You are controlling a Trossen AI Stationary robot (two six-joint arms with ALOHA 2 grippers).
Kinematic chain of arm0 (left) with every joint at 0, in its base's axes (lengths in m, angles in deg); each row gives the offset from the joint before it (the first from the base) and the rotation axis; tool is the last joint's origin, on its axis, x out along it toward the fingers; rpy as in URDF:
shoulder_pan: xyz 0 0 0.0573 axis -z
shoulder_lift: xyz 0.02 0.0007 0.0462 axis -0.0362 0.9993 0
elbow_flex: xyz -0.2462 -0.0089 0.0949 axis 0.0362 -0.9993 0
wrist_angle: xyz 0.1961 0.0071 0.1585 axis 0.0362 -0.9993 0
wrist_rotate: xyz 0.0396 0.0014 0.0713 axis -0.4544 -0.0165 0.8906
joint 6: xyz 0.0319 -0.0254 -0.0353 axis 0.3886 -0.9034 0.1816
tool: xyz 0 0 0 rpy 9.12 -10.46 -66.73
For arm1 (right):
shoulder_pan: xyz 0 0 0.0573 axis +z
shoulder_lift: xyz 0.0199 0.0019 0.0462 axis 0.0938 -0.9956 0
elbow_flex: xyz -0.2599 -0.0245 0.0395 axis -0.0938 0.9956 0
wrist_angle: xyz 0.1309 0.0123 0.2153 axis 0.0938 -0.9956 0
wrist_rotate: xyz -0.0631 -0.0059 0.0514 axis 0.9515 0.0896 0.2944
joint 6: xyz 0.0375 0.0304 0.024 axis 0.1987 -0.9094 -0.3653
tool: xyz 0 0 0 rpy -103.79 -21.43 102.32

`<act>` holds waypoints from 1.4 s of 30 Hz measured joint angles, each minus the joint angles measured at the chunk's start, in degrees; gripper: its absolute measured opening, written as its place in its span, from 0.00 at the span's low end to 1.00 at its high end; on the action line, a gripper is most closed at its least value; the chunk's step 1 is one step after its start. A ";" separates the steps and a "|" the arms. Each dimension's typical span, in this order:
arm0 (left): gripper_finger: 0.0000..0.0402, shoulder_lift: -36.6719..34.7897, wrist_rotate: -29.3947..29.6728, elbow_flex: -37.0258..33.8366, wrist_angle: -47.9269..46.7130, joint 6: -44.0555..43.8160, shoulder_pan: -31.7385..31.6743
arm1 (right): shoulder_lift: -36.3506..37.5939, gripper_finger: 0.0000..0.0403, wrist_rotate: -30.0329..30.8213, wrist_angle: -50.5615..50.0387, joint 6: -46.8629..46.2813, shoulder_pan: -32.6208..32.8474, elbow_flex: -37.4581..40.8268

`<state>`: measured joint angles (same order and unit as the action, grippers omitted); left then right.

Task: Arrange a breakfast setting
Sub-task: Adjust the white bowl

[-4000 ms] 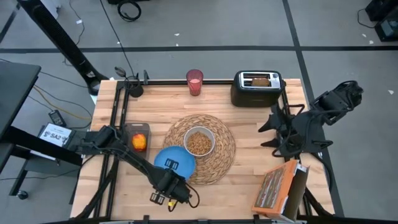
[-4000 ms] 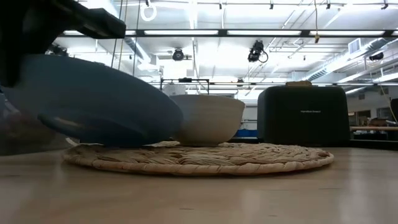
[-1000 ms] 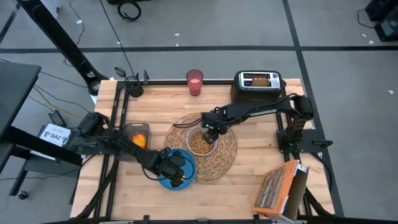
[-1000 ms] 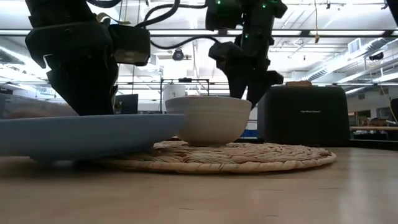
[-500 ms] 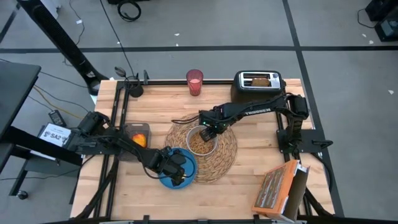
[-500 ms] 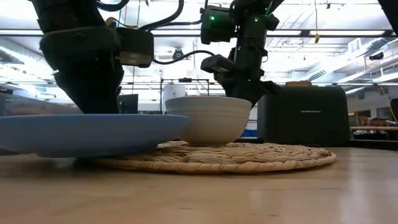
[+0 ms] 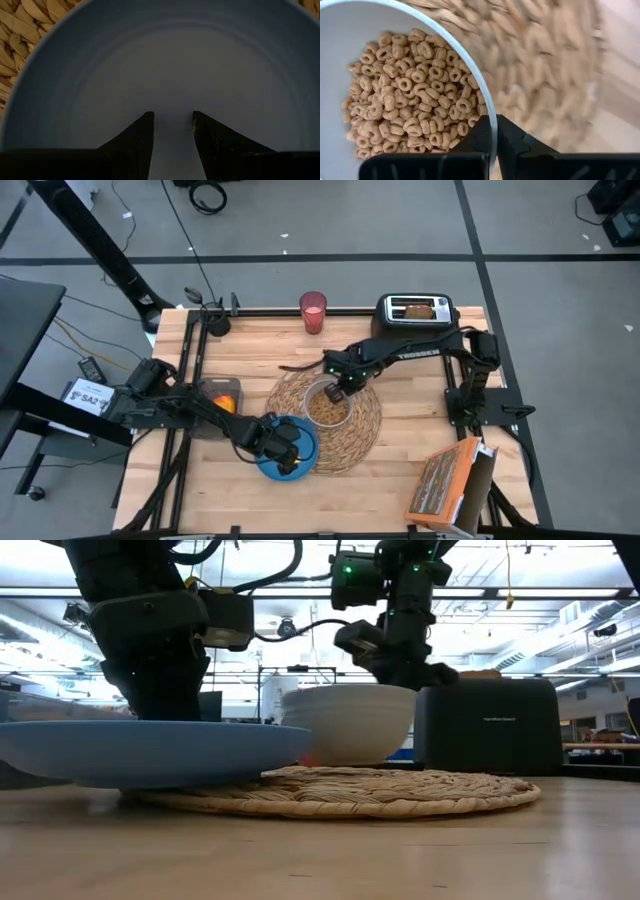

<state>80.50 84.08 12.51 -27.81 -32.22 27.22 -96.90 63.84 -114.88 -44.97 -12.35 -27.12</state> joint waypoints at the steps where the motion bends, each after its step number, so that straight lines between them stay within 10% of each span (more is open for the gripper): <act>1: 0.35 0.00 -0.01 0.00 0.00 0.00 -0.01 | 0.33 0.04 0.08 -1.41 0.56 -0.46 0.00; 32: 0.43 -1.74 -2.08 5.25 -9.69 10.10 -9.88 | 0.67 0.05 2.97 -0.95 -3.20 -0.54 2.47; 42: 0.43 -15.10 -1.31 5.75 -15.98 9.05 -10.16 | 1.24 0.19 3.68 -2.08 -2.96 0.50 3.08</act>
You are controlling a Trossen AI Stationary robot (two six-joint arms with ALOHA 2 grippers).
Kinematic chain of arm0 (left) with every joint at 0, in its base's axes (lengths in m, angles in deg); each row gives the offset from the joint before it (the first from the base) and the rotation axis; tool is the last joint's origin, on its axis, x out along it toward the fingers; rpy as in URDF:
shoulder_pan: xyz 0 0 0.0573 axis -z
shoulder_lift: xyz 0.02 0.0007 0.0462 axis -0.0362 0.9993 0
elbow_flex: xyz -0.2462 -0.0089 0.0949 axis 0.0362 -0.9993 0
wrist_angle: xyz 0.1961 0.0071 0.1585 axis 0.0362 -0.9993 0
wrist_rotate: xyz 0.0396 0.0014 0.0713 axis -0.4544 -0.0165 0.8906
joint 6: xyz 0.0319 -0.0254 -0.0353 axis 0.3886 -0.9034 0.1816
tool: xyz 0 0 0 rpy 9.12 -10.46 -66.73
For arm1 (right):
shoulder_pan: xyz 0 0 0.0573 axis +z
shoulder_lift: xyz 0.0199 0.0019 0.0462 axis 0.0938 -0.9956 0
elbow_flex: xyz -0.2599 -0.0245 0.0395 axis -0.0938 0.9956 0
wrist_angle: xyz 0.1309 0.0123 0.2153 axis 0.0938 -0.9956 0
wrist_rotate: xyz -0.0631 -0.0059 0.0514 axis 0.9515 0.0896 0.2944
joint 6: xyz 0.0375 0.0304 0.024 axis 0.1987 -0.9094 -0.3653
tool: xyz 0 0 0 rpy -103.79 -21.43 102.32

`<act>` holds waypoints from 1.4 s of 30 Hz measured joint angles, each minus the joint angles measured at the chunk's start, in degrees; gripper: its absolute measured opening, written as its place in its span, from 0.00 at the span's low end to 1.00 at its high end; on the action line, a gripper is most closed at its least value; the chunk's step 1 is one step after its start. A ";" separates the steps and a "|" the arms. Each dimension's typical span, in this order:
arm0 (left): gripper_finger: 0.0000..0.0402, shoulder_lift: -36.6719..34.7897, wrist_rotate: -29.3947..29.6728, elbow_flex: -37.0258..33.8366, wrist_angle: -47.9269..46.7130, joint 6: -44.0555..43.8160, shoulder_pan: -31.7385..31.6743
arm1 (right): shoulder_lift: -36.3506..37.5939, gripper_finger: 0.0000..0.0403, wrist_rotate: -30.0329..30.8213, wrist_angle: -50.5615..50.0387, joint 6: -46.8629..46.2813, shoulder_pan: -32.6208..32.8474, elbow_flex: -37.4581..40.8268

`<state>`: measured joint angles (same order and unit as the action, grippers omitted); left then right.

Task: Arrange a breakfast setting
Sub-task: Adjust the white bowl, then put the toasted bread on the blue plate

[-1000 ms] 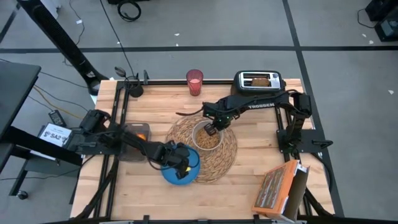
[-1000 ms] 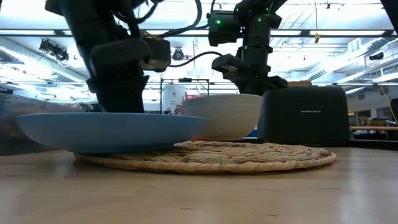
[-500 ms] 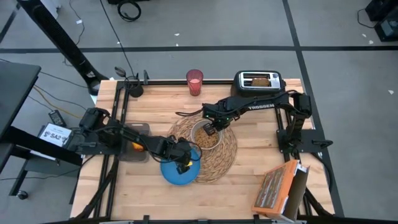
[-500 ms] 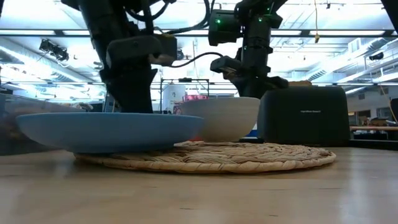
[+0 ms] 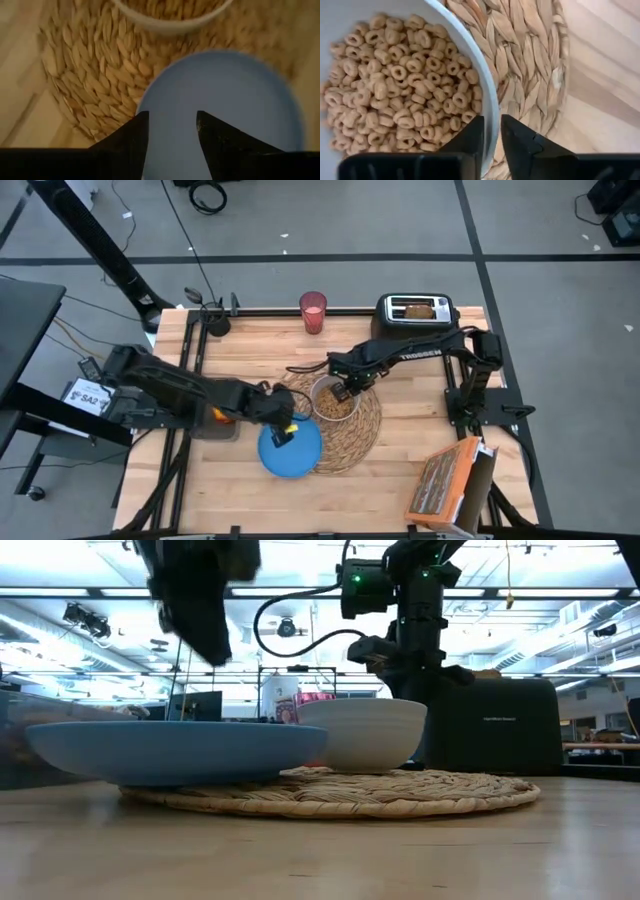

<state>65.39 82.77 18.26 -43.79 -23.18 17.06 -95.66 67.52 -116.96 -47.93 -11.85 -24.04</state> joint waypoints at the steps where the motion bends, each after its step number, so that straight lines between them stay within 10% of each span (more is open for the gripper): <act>1: 0.43 -1.41 0.63 0.00 0.16 -0.01 0.02 | 0.53 0.21 -0.25 -1.02 0.05 -0.01 -0.10; 14: 0.43 -16.79 4.99 -0.04 3.50 2.14 0.24 | 15.69 0.46 10.27 -13.65 -3.25 -1.43 -8.20; 30: 0.43 -25.17 4.89 -0.06 9.53 12.82 -1.42 | 21.75 0.54 31.66 -14.24 -44.56 -12.69 -8.87; 36: 0.43 -29.15 2.15 -0.11 2.49 12.48 -4.63 | 18.16 0.54 23.68 -18.43 -31.58 -11.29 -19.06; 42: 0.43 -33.53 1.88 -0.09 -1.56 12.41 -6.51 | 15.20 0.54 14.64 -23.06 0.55 -13.11 -34.78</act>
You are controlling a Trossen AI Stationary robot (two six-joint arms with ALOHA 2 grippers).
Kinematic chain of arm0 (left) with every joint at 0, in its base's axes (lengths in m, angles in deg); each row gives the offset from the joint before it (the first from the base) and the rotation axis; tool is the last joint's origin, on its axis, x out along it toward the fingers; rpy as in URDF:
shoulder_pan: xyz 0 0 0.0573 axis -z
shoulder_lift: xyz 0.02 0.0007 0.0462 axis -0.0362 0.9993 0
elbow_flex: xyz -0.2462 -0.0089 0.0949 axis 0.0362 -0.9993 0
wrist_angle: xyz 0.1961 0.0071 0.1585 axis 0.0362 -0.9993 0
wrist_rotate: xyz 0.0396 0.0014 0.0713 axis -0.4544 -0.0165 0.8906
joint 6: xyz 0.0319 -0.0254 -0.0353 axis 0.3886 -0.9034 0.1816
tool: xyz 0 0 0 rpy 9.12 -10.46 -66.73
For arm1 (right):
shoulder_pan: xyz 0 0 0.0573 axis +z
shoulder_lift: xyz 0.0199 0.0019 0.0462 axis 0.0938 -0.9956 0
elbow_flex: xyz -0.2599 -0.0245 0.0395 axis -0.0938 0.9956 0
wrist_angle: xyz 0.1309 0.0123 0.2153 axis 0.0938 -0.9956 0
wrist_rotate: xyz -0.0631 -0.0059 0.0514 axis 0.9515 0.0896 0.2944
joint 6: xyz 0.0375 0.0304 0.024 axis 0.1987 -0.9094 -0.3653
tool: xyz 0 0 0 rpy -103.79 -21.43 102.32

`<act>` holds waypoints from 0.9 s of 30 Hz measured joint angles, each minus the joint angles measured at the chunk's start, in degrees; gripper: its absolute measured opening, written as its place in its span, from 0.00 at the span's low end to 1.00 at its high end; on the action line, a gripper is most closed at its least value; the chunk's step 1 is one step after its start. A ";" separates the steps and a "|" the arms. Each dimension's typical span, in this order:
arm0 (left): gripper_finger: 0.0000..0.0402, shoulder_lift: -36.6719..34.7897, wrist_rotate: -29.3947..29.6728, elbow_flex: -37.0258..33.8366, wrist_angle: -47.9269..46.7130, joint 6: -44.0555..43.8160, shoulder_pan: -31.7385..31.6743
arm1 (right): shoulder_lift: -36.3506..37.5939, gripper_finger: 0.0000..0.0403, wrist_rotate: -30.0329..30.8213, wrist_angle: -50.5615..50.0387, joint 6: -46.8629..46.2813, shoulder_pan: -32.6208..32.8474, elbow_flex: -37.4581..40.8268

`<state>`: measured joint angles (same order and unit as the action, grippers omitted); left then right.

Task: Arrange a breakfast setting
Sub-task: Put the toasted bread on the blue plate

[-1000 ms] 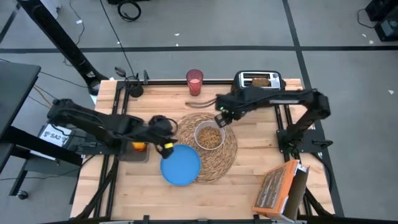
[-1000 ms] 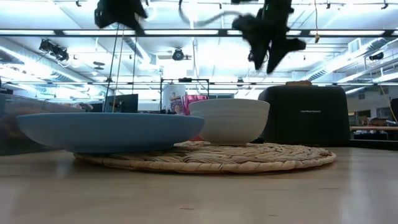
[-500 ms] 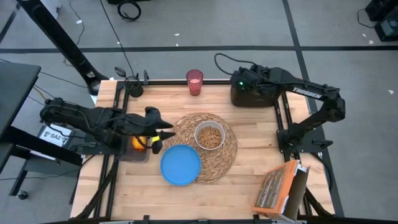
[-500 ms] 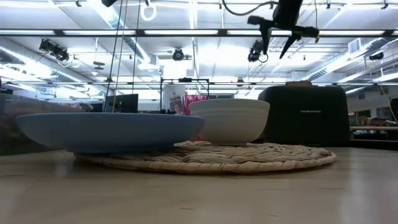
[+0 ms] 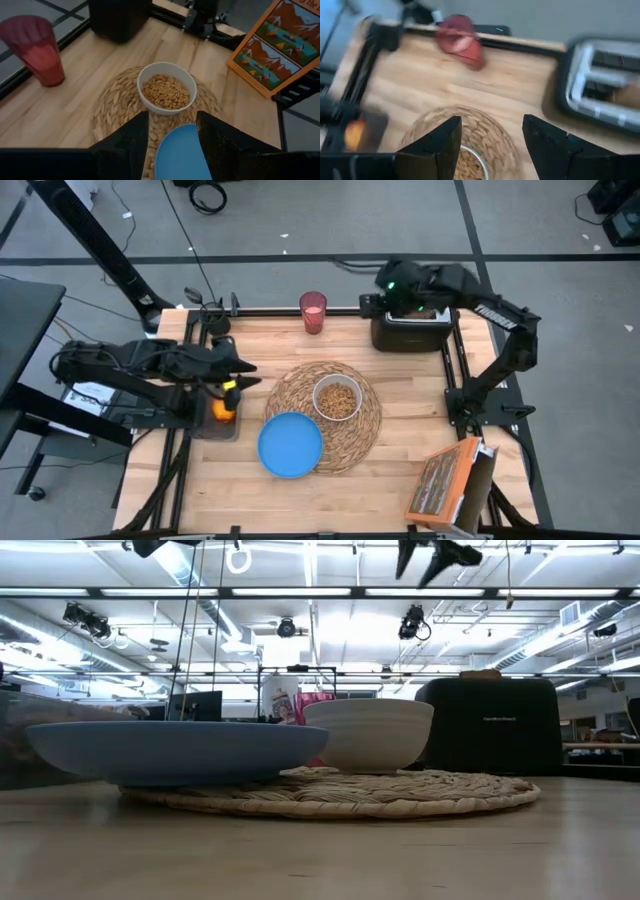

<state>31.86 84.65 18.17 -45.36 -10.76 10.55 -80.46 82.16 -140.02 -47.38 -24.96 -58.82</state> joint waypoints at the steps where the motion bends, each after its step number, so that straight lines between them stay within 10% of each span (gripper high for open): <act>1: 0.43 -0.39 -0.03 0.00 -0.03 -0.04 -0.28 | -0.26 0.54 -1.21 -1.08 4.19 -0.88 -2.16; 16: 0.43 1.54 0.61 0.02 0.83 -5.01 -0.88 | 2.25 0.54 -7.91 -12.01 55.34 -22.73 -6.69; 27: 0.43 8.19 0.65 0.02 12.00 -1.22 -0.88 | 7.25 0.54 -17.19 -10.10 76.58 -33.96 13.40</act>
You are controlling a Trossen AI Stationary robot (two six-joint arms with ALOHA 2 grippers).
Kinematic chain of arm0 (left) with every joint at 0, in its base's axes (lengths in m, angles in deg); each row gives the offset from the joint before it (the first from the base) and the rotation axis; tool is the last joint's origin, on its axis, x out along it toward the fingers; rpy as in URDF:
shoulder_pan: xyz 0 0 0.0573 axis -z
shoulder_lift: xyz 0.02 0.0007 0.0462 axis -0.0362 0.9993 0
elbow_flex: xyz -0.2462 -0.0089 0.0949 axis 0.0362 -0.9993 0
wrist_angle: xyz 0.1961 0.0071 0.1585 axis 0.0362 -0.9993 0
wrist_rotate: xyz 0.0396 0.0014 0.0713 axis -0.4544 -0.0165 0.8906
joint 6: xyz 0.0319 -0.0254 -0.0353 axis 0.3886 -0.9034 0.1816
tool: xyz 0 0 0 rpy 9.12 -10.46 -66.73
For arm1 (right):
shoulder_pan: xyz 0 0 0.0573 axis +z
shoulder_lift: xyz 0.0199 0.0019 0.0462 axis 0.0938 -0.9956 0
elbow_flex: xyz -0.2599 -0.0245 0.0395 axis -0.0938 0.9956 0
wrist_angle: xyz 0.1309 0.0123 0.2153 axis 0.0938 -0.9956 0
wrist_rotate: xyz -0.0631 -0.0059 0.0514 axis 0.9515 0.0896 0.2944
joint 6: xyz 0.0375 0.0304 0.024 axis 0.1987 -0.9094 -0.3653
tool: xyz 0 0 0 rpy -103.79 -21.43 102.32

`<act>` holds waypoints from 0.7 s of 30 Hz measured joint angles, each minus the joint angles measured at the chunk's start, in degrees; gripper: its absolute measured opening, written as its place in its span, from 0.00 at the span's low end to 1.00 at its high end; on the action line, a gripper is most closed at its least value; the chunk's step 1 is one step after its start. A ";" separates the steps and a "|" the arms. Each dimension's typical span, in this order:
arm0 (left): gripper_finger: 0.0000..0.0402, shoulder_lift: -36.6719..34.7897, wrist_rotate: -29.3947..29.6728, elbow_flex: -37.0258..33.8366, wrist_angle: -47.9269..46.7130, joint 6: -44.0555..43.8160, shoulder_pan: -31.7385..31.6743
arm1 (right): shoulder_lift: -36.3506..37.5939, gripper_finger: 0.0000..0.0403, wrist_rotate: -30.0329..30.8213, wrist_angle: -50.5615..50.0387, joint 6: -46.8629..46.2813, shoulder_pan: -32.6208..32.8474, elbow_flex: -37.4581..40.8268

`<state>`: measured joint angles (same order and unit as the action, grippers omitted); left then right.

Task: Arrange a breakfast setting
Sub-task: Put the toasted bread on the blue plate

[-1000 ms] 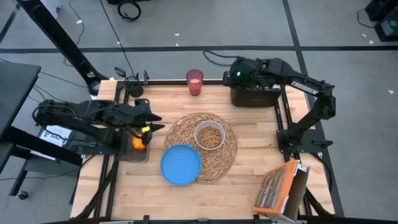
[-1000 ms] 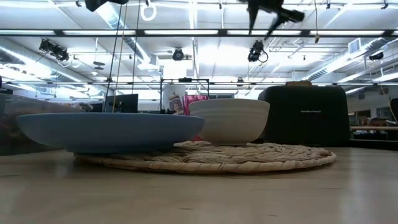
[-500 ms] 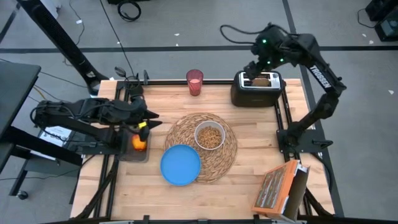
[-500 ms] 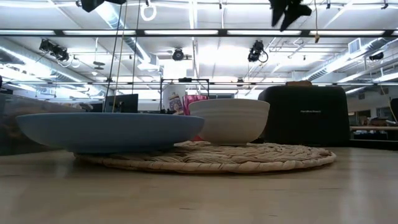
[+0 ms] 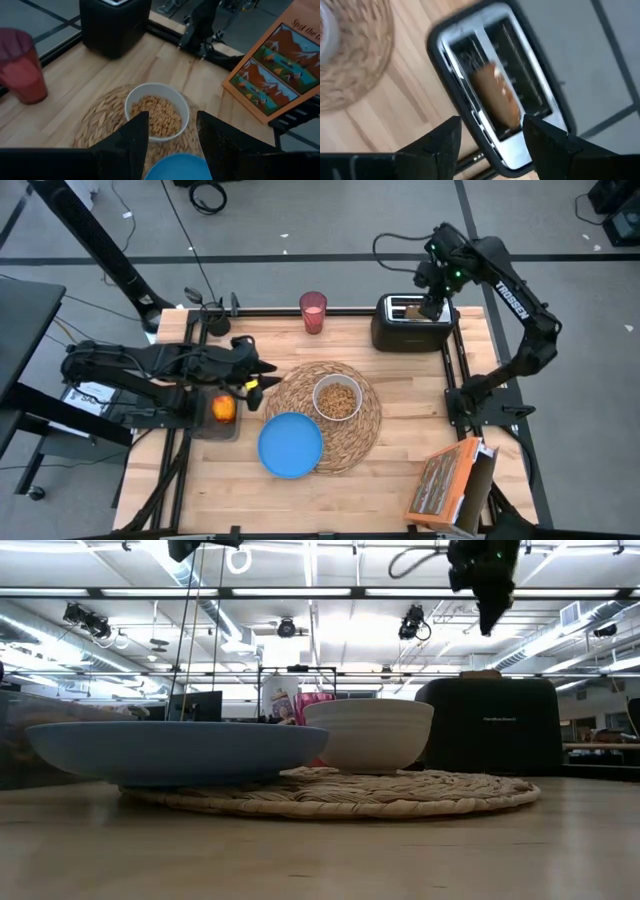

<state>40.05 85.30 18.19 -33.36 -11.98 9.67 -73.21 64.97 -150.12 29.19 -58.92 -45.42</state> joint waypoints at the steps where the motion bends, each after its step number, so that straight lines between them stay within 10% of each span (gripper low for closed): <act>1: 0.43 0.27 0.00 0.00 0.47 0.36 0.02 | 1.03 0.54 1.06 1.25 0.61 -0.28 2.51; 12: 0.43 1.51 0.00 -0.02 2.80 1.32 -0.42 | 4.03 0.54 12.78 11.97 5.90 -0.17 17.99; 21: 0.43 1.52 0.00 -0.02 3.47 0.64 0.56 | 1.42 0.54 5.11 13.34 11.55 -1.64 18.30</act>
<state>41.57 85.30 18.17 -29.89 -11.34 10.23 -71.79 70.08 -136.78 40.74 -60.56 -27.12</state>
